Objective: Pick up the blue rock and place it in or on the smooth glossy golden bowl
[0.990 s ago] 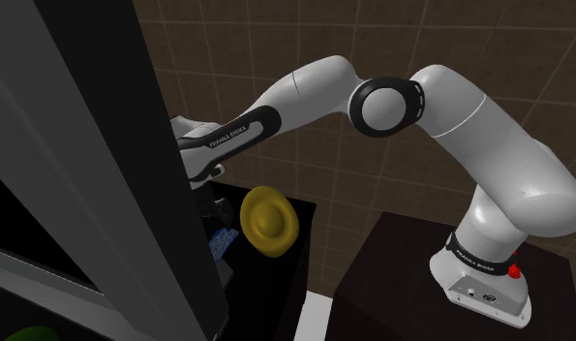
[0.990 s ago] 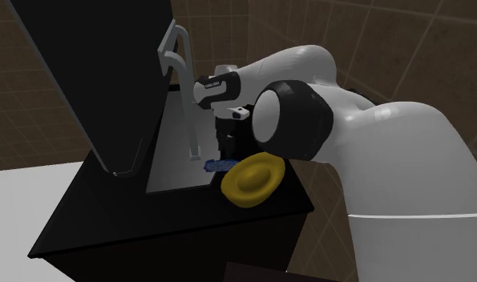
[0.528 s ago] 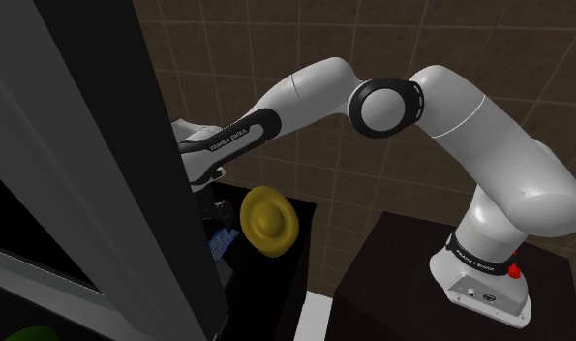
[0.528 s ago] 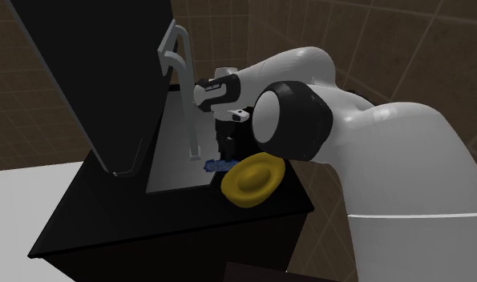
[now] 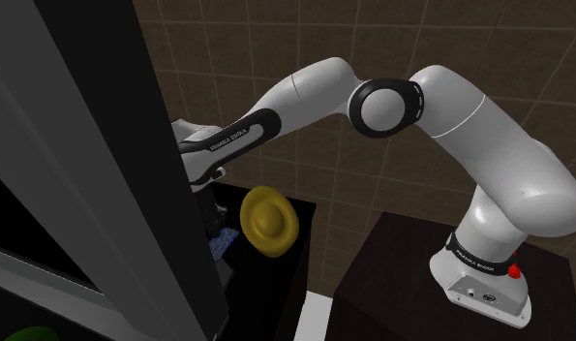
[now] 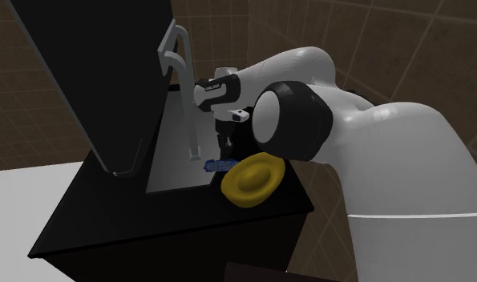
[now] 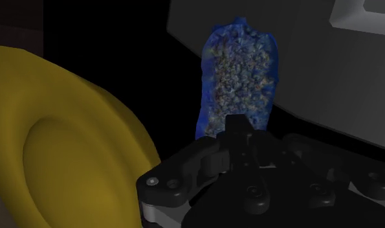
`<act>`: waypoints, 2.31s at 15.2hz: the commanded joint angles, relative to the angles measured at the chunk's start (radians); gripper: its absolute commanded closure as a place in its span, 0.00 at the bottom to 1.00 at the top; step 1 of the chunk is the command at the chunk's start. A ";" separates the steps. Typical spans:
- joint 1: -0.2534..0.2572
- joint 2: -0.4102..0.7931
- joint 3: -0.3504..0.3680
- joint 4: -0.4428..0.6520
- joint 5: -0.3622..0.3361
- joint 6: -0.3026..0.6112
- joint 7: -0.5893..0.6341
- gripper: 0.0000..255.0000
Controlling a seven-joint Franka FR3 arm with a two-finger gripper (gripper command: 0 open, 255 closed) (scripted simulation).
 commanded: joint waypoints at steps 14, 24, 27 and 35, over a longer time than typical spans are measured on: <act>-0.087 -0.098 0.045 -0.337 0.095 0.391 0.114 0.00; -0.087 -0.098 0.045 -0.336 0.095 0.391 0.114 1.00; -0.091 -0.100 0.045 -0.347 0.095 0.399 0.112 1.00; -0.095 -0.135 0.054 -0.345 0.103 0.362 0.118 1.00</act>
